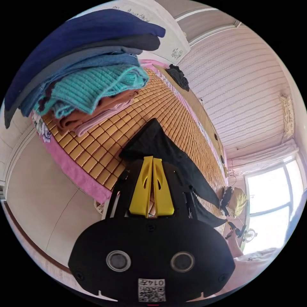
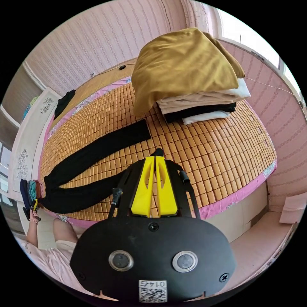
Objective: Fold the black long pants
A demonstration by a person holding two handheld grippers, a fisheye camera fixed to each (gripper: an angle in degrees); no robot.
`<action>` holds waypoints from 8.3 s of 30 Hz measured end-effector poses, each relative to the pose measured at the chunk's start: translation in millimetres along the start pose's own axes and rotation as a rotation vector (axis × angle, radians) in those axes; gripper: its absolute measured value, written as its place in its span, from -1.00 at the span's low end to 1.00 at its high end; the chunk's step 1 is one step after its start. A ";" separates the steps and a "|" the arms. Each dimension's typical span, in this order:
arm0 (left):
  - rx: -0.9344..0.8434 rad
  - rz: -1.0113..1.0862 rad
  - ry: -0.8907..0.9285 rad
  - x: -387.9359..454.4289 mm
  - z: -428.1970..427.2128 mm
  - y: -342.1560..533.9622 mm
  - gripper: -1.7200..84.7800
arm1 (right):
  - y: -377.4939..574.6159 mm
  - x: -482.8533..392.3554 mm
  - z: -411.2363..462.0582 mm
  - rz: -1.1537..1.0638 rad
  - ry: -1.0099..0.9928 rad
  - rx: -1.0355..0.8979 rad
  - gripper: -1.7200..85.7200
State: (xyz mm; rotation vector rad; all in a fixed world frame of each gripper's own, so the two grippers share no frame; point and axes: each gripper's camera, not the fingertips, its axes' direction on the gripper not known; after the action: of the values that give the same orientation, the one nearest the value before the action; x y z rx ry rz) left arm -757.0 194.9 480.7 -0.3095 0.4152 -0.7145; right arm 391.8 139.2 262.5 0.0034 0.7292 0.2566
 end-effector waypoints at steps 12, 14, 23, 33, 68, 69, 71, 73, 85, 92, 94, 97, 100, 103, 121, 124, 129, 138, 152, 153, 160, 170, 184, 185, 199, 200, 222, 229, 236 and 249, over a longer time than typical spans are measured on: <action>0.245 -0.044 0.007 101.3 65.3 -65.2 -0.98 | -127.9 -85.4 62.3 -0.031 0.244 -0.039 -0.92; 0.123 0.088 -0.034 124.5 86.7 -59.5 -0.98 | -126.8 -104.6 86.5 -0.137 0.229 -0.107 -0.88; -0.284 0.276 -0.307 179.0 170.4 -36.2 -0.98 | -113.4 -163.3 140.4 -0.369 0.351 -0.121 -0.97; -0.493 0.454 -0.426 194.6 139.4 2.3 -0.98 | -27.7 -95.5 103.5 -0.344 0.143 -0.265 -0.98; -0.629 1.213 -0.387 428.6 148.6 239.2 -0.98 | 100.6 70.2 56.5 -0.012 -0.121 -0.092 -0.94; -0.633 1.212 -0.390 427.1 147.8 241.7 -0.98 | 103.2 70.6 59.6 -0.002 -0.138 -0.085 -0.94; -0.644 1.205 -0.408 421.6 150.0 250.0 -0.98 | 107.4 71.4 73.2 0.060 -0.195 -0.078 -0.85; -0.651 1.183 -0.406 420.0 152.7 252.8 -0.98 | 106.4 74.0 84.7 0.111 -0.322 -0.102 -0.72; -0.542 1.222 -0.368 430.8 134.2 252.6 -0.98 | 76.5 65.1 55.5 0.141 -0.617 0.115 -0.92; -0.573 1.313 -0.221 410.7 125.7 275.0 -0.98 | 109.8 98.5 94.7 0.258 -0.394 -0.131 -0.93; -0.613 1.328 -0.282 403.5 141.7 286.1 -0.98 | 111.2 94.4 100.9 0.267 -0.385 -0.138 -0.93; -0.683 1.366 -0.353 401.3 161.5 301.4 -0.98 | 103.3 74.2 91.8 0.231 -0.331 -0.140 -0.93; -0.701 1.412 -0.399 401.1 170.0 310.9 -0.98 | 95.2 58.5 83.5 0.209 -0.299 -0.171 -0.93; -0.703 1.353 -0.379 396.2 172.2 305.9 -0.97 | 89.6 48.3 68.7 0.219 -0.270 -0.140 -0.92; -0.785 1.105 -0.260 351.3 146.8 286.7 -0.85 | 19.1 -245.7 26.2 -0.485 -0.188 -0.169 -0.97; -0.719 1.110 -0.241 354.1 131.9 288.0 -0.85 | 20.4 -327.7 34.0 -0.692 -0.213 -0.219 -0.97; -0.579 1.046 -0.141 365.7 135.3 290.7 -0.88 | 35.4 -428.0 54.5 -0.940 -0.229 -0.361 -0.97; -0.619 1.186 -0.198 390.8 202.3 341.2 -0.92 | -25.6 -514.6 27.7 -1.036 -0.186 -0.401 -0.97; -0.594 1.154 -0.170 362.5 196.0 341.3 -0.98 | -70.1 -688.3 61.7 -1.377 0.054 -0.524 -0.97; -0.592 1.152 -0.169 361.3 195.8 341.2 -0.98 | -70.3 -690.0 68.6 -1.373 0.072 -0.550 -0.97; -0.565 1.190 -0.193 353.7 192.5 343.0 -0.98 | -63.3 -699.2 80.0 -1.486 0.173 -0.588 -0.97; -0.511 1.112 -0.093 339.7 171.3 320.9 -0.98 | -73.3 -526.5 35.4 -0.892 -0.275 -0.365 -0.96; -0.519 0.957 -0.060 324.0 159.8 285.4 -0.84 | 27.4 -105.2 -7.9 0.029 0.014 -0.124 -0.61; -0.508 0.923 -0.063 321.9 157.0 279.0 -0.84 | 30.1 -99.0 2.3 0.016 0.024 -0.157 -0.62; -0.354 0.629 -0.278 262.4 97.4 193.8 -0.87 | 94.8 -29.6 27.9 -0.030 0.019 -0.167 -0.88; -0.347 0.612 -0.307 256.2 93.8 188.9 -0.88 | 99.3 -18.3 26.1 0.000 -0.031 -0.148 -0.88; -0.575 0.745 -0.188 285.3 178.1 216.6 -0.98 | 65.9 -7.0 -147.2 -0.267 -0.604 0.435 -0.89; -0.394 0.640 -0.094 257.2 114.4 192.5 -0.98 | 112.8 -275.7 -29.1 -0.775 -0.910 -0.065 -0.78; -0.376 0.470 -0.105 197.3 84.8 179.0 -0.98 | 136.6 -327.0 33.5 -0.882 -0.695 -0.353 -0.78; -0.415 0.657 -0.251 243.9 151.5 204.3 -0.90 | 113.4 -356.1 12.4 -0.886 -0.547 -0.399 -0.83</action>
State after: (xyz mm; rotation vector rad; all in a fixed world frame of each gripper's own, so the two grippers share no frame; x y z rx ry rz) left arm -404.9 194.0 466.1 -0.6093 0.3924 0.0621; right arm 118.9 167.2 516.6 -0.5953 0.0783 -0.4432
